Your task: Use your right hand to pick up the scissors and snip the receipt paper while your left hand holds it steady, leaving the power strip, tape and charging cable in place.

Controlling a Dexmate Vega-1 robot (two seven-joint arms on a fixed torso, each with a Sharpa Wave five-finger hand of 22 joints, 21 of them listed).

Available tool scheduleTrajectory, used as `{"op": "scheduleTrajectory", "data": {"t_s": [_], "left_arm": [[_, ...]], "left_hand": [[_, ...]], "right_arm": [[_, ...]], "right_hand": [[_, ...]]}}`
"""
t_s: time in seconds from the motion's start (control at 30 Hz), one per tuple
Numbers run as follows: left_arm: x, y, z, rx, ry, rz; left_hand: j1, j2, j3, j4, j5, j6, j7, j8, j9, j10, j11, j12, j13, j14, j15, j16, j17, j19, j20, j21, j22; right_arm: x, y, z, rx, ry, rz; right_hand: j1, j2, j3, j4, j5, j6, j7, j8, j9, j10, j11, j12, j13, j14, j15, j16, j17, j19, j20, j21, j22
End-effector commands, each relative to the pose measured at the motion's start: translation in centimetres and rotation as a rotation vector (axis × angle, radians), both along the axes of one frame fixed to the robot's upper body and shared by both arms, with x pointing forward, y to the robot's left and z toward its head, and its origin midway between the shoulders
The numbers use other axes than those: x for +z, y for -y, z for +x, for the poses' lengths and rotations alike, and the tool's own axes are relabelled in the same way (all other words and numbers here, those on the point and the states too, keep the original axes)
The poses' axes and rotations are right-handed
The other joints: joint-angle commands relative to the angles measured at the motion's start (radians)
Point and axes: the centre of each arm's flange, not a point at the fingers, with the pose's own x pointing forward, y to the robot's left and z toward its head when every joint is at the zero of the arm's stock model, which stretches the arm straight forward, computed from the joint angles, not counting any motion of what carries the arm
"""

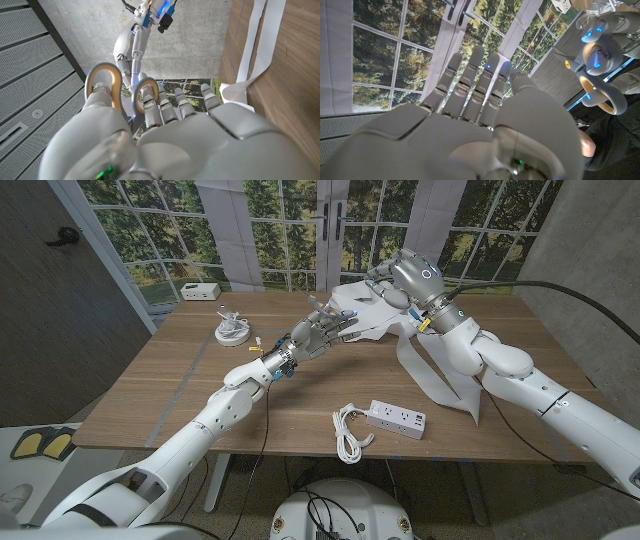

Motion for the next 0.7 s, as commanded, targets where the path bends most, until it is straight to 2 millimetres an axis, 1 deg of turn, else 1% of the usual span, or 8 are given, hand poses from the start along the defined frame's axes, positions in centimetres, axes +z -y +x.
{"op": "scheduleTrajectory", "data": {"t_s": [0.03,0.17,0.3,0.33,0.37,0.5,0.57,0.7], "left_arm": [[0.12,0.11,-0.35,-0.001,-0.002,-0.016],[0.21,0.06,-0.34,0.004,0.0,-0.029],[0.22,0.05,-0.3,0.014,-0.005,-0.043],[0.2,0.05,-0.28,0.018,-0.013,-0.056],[0.19,0.07,-0.28,0.022,-0.015,-0.06],[0.2,0.13,-0.18,0.036,-0.021,-0.062],[0.25,0.12,-0.13,0.041,-0.021,-0.061],[0.33,0.11,0.01,0.04,-0.022,-0.058]], "left_hand": [[0.043,0.05,0.038,-0.017,0.009,0.031,-0.002,0.004,-0.009,0.021,-0.002,0.004,-0.007,0.013,-0.001,0.001,-0.008,-0.001,0.002,0.007,0.004],[0.064,0.065,0.053,-0.03,0.009,0.062,-0.019,0.009,-0.014,0.057,0.002,0.014,-0.017,0.034,-0.015,0.005,-0.018,0.01,0.002,0.012,0.004],[0.075,0.067,0.057,-0.038,0.008,0.072,-0.021,0.008,-0.018,0.01,0.036,-0.009,-0.03,0.026,-0.017,-0.004,-0.025,0.016,0.002,0.014,0.003],[0.079,0.069,0.059,-0.04,0.008,0.07,-0.022,0.006,-0.019,0.019,0.028,-0.006,-0.032,0.027,-0.019,-0.004,-0.027,0.017,0.002,0.014,0.003],[0.09,0.089,0.07,-0.041,0.01,0.061,-0.056,-0.001,-0.021,0.06,0.01,0.006,-0.041,0.051,-0.028,0.005,-0.026,0.02,0.002,0.014,0.003],[0.115,0.102,0.083,-0.047,0.009,0.052,-0.065,0.0,-0.013,0.198,-0.066,0.046,-0.052,0.085,-0.053,0.019,-0.027,0.03,0.002,0.015,0.002],[0.121,0.109,0.085,-0.047,0.008,0.04,-0.082,-0.001,-0.009,0.232,-0.088,0.056,-0.048,0.093,-0.058,0.024,-0.026,0.03,0.002,0.014,0.001],[0.133,0.123,0.091,-0.048,0.01,0.013,-0.095,-0.007,-0.007,0.251,-0.101,0.062,-0.038,0.098,-0.065,0.031,-0.022,0.029,0.002,0.013,0.001]], "right_arm": [[-0.18,-0.08,-0.1,-0.004,-0.003,0.011],[-0.2,-0.04,-0.11,-0.004,-0.003,0.015],[-0.09,0.02,-0.17,-0.007,-0.001,0.014],[-0.05,0.05,-0.18,-0.008,-0.001,0.014],[-0.02,0.07,-0.19,-0.009,0.0,0.013],[0.08,0.11,-0.1,-0.011,0.0,0.011],[0.11,0.11,-0.06,-0.009,-0.001,0.011],[0.17,0.11,0.03,-0.009,0.0,0.011]], "right_hand": [[-0.011,-0.004,0.002,-0.008,0.0,0.009,0.001,-0.004,0.002,0.011,-0.001,-0.005,0.002,-0.005,-0.105,0.006,0.0,0.011,-0.001,-0.002,0.003],[-0.011,-0.004,0.003,-0.01,0.0,0.008,0.001,-0.005,0.002,0.011,0.0,-0.005,0.002,-0.006,-0.105,0.007,0.0,0.011,-0.001,-0.003,0.003],[-0.013,-0.004,0.004,-0.012,-0.001,0.009,0.0,-0.004,0.002,0.009,-0.003,-0.006,0.003,-0.007,-0.105,0.007,0.0,0.012,-0.001,-0.004,0.003],[-0.013,-0.004,0.005,-0.013,-0.001,0.009,0.0,-0.004,0.002,0.009,-0.001,-0.007,0.002,-0.007,-0.105,0.007,0.0,0.012,-0.001,-0.004,0.003],[-0.014,-0.004,0.005,-0.013,-0.001,0.009,0.0,-0.004,0.002,0.009,-0.001,-0.007,0.002,-0.007,-0.105,0.007,0.0,0.012,-0.001,-0.005,0.003],[-0.014,-0.003,0.007,-0.015,-0.001,0.009,0.0,-0.004,0.001,0.009,0.0,-0.008,0.001,-0.008,-0.106,0.007,0.0,0.011,-0.001,-0.007,0.003],[-0.016,-0.003,0.007,-0.016,-0.001,0.01,0.0,-0.004,0.001,0.009,-0.002,-0.008,0.002,-0.007,-0.105,0.008,0.0,0.012,-0.001,-0.007,0.003],[-0.016,-0.003,0.008,-0.018,-0.001,0.01,-0.001,-0.004,0.001,0.011,0.0,-0.008,0.001,-0.008,-0.105,0.008,0.0,0.012,-0.001,-0.009,0.003]]}}
